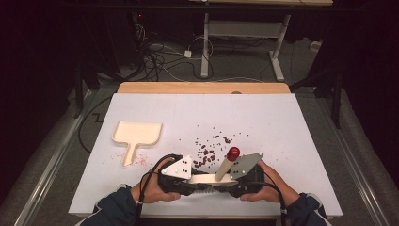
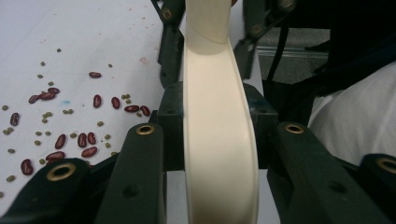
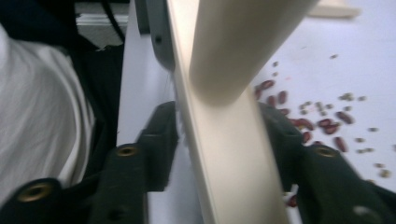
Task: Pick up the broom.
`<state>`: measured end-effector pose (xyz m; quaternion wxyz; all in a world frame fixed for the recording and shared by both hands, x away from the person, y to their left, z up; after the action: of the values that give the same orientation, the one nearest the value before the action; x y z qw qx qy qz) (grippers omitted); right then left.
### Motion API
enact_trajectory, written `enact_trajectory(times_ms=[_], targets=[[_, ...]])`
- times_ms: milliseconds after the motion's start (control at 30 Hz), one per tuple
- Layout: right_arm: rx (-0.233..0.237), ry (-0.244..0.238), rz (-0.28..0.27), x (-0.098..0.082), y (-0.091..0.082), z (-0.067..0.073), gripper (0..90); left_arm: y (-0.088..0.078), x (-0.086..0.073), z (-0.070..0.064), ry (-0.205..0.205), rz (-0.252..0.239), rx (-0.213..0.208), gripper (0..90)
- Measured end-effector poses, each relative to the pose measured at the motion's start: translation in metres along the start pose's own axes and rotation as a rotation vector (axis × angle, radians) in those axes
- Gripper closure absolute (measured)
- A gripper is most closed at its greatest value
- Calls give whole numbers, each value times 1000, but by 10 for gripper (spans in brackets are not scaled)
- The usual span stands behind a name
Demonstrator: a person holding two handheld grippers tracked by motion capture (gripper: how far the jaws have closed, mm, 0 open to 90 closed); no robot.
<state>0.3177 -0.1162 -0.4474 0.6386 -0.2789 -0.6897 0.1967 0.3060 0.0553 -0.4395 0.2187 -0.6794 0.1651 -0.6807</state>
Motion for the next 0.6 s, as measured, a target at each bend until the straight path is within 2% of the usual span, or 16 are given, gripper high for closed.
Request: enact_trajectory(times_ms=[33, 133, 233, 267, 333, 367, 400, 433, 467, 500, 533, 600], targets=[[17, 18, -13, 0, 0, 1, 635, -1, 0, 0, 6, -5, -6, 654], [19, -1, -16, 2, 1, 4, 665, -3, 1, 0, 22, 0, 3, 632], [-18, -5, -18, 4, -2, 3, 676, -7, 2, 3, 35, -20, 59, 539], [-27, -6, -23, 5, -4, 2, 677, -13, 2, 8, 38, -20, 133, 469], [-65, 12, -37, 6, -10, -3, 678, -22, 0, 12, 27, -36, 199, 394], [-89, 19, -42, 6, -13, -6, 678, -27, -2, 14, 25, -37, 250, 350], [-112, 30, -53, 7, -17, -10, 678, -27, -2, 14, 25, -37, 250, 297], [-133, 49, -63, 7, -21, -13, 678, -32, -5, 17, 20, -38, 297, 266], [-158, 66, -70, 6, -26, -17, 678, -45, -12, 21, 1, -51, 376, 250], [-189, 76, -73, 6, -30, -21, 678, -45, -12, 21, 1, -51, 376, 237], [-220, 88, -78, 5, -35, -25, 678, -57, -23, 24, -13, -47, 445, 224], [-288, 113, -76, 3, -45, -34, 677, -69, -36, 28, -32, -42, 524, 205]])
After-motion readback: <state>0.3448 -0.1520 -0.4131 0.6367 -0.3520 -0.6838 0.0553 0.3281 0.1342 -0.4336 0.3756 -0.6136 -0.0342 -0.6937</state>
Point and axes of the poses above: each handheld gripper's, and its own axes: y roughly forward along the jaws, x roughly out of its top, z roughly to its left, the point moved 5 cm from there along y, roughly forward along the jaws, and after that the axes turned 5 degrees about -z, right-handed, at the moved point
